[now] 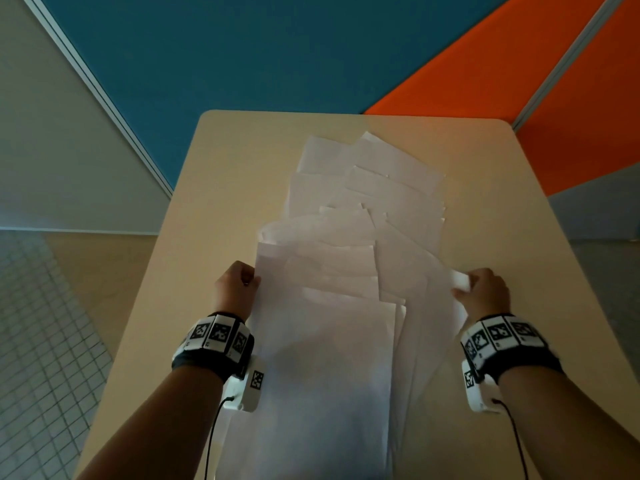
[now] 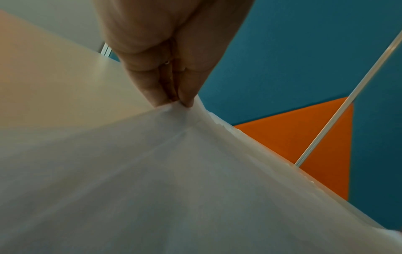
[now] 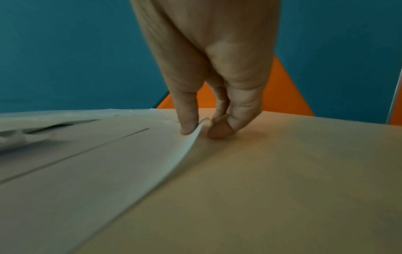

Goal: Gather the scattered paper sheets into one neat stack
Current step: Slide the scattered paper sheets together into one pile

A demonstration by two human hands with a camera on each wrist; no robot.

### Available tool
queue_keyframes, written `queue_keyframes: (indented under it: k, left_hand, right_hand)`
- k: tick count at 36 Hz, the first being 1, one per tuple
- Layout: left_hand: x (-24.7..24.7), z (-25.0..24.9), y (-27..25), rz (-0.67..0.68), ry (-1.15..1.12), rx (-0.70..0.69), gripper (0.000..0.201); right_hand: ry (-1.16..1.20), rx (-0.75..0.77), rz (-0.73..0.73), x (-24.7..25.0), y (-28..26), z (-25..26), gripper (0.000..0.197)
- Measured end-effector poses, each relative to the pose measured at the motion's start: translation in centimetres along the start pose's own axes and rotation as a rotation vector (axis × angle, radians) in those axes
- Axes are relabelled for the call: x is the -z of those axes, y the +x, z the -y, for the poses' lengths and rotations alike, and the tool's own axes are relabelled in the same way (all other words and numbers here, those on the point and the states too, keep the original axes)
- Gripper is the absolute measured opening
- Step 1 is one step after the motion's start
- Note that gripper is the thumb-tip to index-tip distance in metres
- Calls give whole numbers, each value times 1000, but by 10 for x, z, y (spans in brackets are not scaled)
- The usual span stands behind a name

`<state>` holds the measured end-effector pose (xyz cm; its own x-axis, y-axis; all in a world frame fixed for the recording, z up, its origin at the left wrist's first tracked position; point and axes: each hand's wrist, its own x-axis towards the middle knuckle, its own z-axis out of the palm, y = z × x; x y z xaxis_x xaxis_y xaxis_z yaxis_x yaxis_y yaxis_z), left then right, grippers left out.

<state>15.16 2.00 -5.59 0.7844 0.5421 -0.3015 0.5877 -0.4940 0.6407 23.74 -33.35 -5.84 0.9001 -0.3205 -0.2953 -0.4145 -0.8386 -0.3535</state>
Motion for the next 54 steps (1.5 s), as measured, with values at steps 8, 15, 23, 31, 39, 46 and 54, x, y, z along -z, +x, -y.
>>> queue_keyframes:
  k: [8, 15, 23, 31, 39, 46, 54]
  left_hand:
    - [-1, -3, 1, 1, -16, -9, 19]
    - [-5, -2, 4, 15, -24, -18, 17]
    - [-11, -2, 7, 14, -24, -24, 16]
    - [-12, -1, 7, 0, -15, -31, 15]
    - [-12, 0, 9, 8, -42, -23, 15]
    - [-13, 2, 10, -1, -63, -32, 15]
    - [-12, 1, 9, 6, -65, -33, 15]
  right_hand:
    - [73, 112, 39, -1, 4, 14, 32]
    - [95, 258, 90, -1, 10, 38, 29]
    - [95, 374, 137, -7, 9, 72, 31]
    - [50, 521, 216, -18, -1, 100, 36]
    - [-12, 210, 124, -5, -3, 47, 63]
    - [19, 147, 175, -8, -22, 10, 40]
    - [39, 200, 103, -17, -31, 21, 44]
